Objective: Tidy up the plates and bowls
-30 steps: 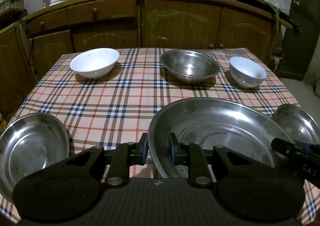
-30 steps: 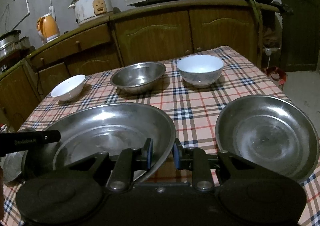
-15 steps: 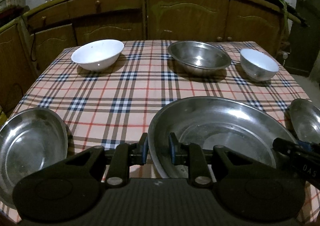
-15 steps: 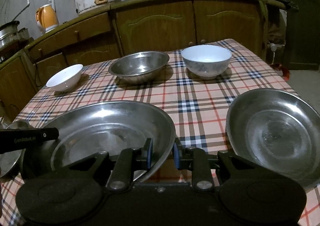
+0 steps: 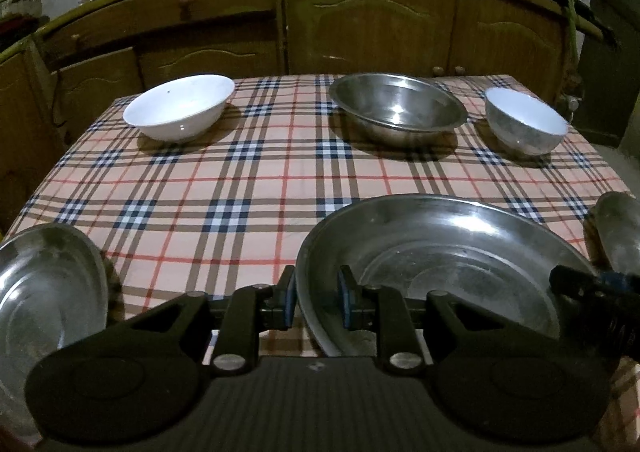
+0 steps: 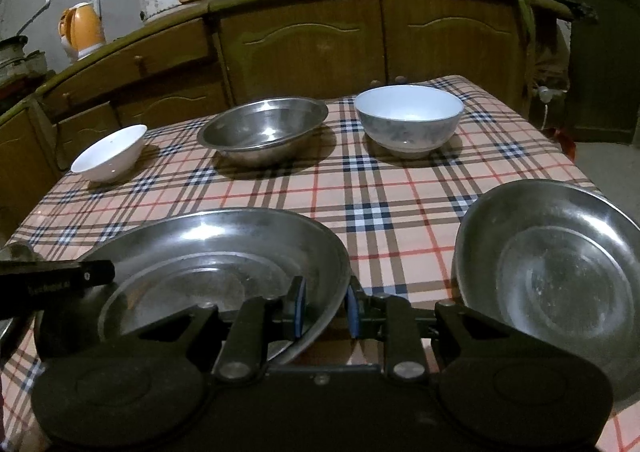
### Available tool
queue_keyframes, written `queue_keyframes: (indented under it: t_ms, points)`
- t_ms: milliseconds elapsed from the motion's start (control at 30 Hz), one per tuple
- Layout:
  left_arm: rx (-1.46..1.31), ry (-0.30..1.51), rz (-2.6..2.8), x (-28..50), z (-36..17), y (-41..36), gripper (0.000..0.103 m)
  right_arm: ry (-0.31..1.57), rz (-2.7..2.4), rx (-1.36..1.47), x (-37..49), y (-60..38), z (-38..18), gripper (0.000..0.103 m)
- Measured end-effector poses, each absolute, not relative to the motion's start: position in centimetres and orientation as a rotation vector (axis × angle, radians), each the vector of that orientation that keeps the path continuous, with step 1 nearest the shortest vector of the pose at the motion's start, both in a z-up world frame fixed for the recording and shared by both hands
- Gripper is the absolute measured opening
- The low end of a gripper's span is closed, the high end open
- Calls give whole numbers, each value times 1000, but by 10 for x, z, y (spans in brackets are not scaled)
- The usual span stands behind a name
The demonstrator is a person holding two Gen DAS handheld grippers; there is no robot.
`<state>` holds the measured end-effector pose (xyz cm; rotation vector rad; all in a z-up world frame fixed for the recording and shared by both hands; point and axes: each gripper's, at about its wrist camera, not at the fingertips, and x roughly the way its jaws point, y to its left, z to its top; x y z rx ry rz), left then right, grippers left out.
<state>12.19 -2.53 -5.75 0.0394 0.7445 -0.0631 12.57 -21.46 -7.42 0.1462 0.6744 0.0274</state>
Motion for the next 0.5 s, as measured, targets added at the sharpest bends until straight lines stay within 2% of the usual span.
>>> queue_keyframes:
  t_ms: [500]
  points:
    - [33, 787, -49, 127, -74, -25, 24, 716, 21, 145, 134, -213, -87, 28]
